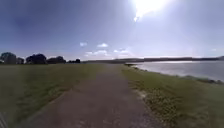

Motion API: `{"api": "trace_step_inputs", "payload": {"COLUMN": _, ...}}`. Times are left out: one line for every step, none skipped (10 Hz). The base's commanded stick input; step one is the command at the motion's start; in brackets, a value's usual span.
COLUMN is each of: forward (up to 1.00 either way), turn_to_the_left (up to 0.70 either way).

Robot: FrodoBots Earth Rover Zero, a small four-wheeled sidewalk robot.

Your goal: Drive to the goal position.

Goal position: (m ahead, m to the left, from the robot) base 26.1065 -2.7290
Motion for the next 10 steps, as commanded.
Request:
{"api": "trace_step_inputs", "payload": {"forward": 0.70, "turn_to_the_left": 0.00}}
{"api": "trace_step_inputs", "payload": {"forward": 0.70, "turn_to_the_left": 0.00}}
{"api": "trace_step_inputs", "payload": {"forward": 0.70, "turn_to_the_left": 0.00}}
{"api": "trace_step_inputs", "payload": {"forward": 0.70, "turn_to_the_left": 0.00}}
{"api": "trace_step_inputs", "payload": {"forward": 0.70, "turn_to_the_left": 0.00}}
{"api": "trace_step_inputs", "payload": {"forward": 0.70, "turn_to_the_left": 0.00}}
{"api": "trace_step_inputs", "payload": {"forward": 0.70, "turn_to_the_left": 0.00}}
{"api": "trace_step_inputs", "payload": {"forward": 0.70, "turn_to_the_left": 0.00}}
{"api": "trace_step_inputs", "payload": {"forward": 0.70, "turn_to_the_left": 0.00}}
{"api": "trace_step_inputs", "payload": {"forward": 0.70, "turn_to_the_left": 0.00}}
